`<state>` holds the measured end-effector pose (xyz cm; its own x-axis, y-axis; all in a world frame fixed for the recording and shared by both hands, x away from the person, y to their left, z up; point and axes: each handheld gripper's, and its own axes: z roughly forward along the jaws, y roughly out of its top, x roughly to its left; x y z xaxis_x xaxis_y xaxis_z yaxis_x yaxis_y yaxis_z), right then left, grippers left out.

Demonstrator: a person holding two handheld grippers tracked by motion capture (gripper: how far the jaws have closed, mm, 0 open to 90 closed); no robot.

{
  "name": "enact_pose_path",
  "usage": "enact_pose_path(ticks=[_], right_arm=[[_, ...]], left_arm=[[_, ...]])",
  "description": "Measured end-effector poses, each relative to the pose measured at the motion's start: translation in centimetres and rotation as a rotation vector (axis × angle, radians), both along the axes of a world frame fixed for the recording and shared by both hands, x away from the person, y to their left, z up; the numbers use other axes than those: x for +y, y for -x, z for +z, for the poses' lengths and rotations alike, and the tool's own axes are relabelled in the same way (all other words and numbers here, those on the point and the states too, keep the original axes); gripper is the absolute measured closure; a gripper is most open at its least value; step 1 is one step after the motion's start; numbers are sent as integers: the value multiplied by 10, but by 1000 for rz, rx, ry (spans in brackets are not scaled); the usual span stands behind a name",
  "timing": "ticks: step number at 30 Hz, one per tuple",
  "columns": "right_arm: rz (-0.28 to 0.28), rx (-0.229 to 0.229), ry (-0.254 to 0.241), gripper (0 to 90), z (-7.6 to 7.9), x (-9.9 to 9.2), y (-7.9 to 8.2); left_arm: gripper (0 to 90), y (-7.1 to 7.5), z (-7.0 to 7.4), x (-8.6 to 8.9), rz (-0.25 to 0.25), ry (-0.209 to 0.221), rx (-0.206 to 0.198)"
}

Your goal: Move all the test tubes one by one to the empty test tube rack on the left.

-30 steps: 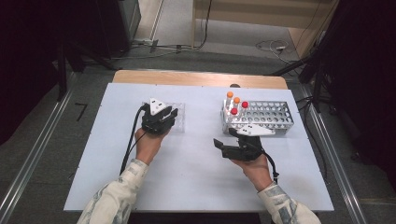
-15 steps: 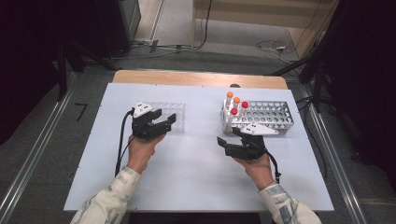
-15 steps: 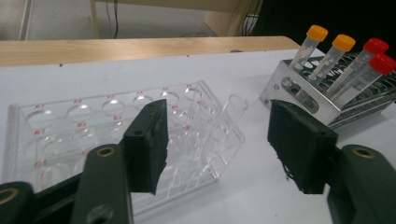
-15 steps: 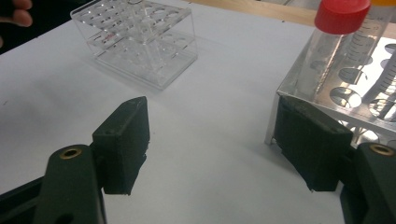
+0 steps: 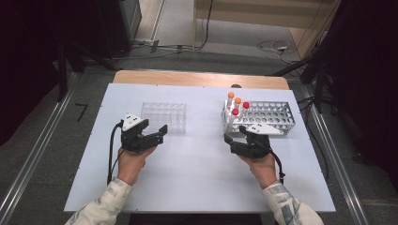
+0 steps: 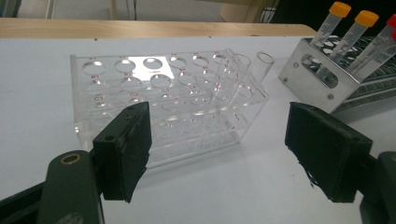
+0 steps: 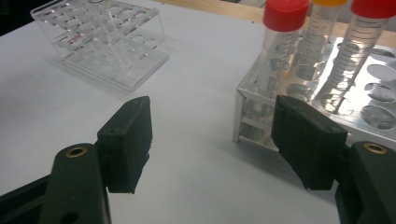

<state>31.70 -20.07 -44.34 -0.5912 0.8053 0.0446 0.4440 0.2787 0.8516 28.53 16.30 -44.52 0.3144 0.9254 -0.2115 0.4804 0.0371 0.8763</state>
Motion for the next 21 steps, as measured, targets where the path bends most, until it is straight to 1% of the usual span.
enact_pose_path(ticks=[5,10,15,16,18,19,21], right_arm=[[-46,-9,1,309,-1,-6,-6],[-92,-36,-7,371,0,-10,-13],[-113,-51,-2,425,-1,-8,-24],[-115,-55,5,440,-2,-7,-26],[-121,-58,3,477,-5,-6,-30],[-126,-52,0,490,-6,-6,-32],[-124,-61,8,513,-8,-4,-34]], left_arm=[[231,5,-3,2,6,-3,-1],[231,6,-3,2,5,-6,-1],[231,5,-4,0,3,-16,-4],[231,5,-4,-1,3,-16,-5],[231,5,-5,-1,0,-22,-4],[231,5,-5,-1,0,-23,-3],[232,5,-5,-2,-3,-24,-5]])
